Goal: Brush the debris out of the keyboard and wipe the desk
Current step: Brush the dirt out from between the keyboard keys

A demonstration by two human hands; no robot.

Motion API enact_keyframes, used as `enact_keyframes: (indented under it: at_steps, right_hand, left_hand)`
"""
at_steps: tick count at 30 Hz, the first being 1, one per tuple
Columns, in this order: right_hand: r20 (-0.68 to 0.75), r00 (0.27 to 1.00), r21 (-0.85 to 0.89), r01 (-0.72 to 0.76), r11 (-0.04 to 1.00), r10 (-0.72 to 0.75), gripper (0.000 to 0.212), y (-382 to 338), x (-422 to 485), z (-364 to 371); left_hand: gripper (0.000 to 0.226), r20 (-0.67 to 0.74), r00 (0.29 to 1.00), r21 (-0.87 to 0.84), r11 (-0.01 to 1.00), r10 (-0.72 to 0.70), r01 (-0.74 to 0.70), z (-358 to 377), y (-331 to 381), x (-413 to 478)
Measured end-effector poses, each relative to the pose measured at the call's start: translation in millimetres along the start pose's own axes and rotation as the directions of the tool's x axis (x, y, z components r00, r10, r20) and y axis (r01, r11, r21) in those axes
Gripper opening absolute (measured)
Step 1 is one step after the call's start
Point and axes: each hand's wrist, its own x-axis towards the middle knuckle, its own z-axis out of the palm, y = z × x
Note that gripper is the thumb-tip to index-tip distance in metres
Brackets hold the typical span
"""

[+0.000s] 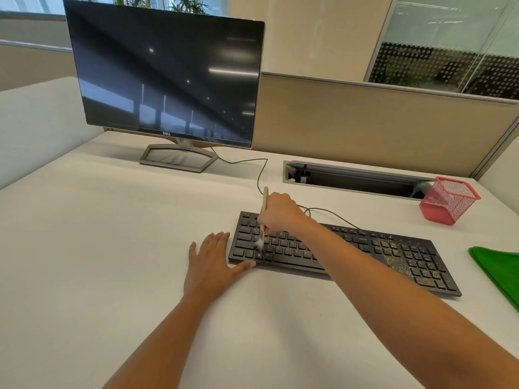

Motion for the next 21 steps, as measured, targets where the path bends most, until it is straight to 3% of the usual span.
enact_keyframes:
  at_steps: [6,12,18,21]
  right_hand:
    - [-0.166,0.985,0.176,0.068,0.982,-0.039,0.024,5,0,7]
    - [0.008,1.000,0.021,-0.001,1.000,0.001,0.021,3,0,9]
    - [-0.156,0.988,0.166,0.040,0.985,-0.014,0.023,2,2,3]
    - [-0.106,0.994,0.170,0.027,0.985,-0.010,0.025,4,1,7]
  left_hand:
    - [0.129,0.004,1.000,0.005,1.000,-0.001,0.001,-1,1,0]
    - [0.132,0.000,1.000,0.012,1.000,-0.003,0.003,-1,1,-1]
    - [0.134,0.011,1.000,0.017,1.000,-0.013,0.013,-2,2,-1]
    - [0.135,0.006,1.000,0.008,1.000,-0.008,0.008,-2,2,-1]
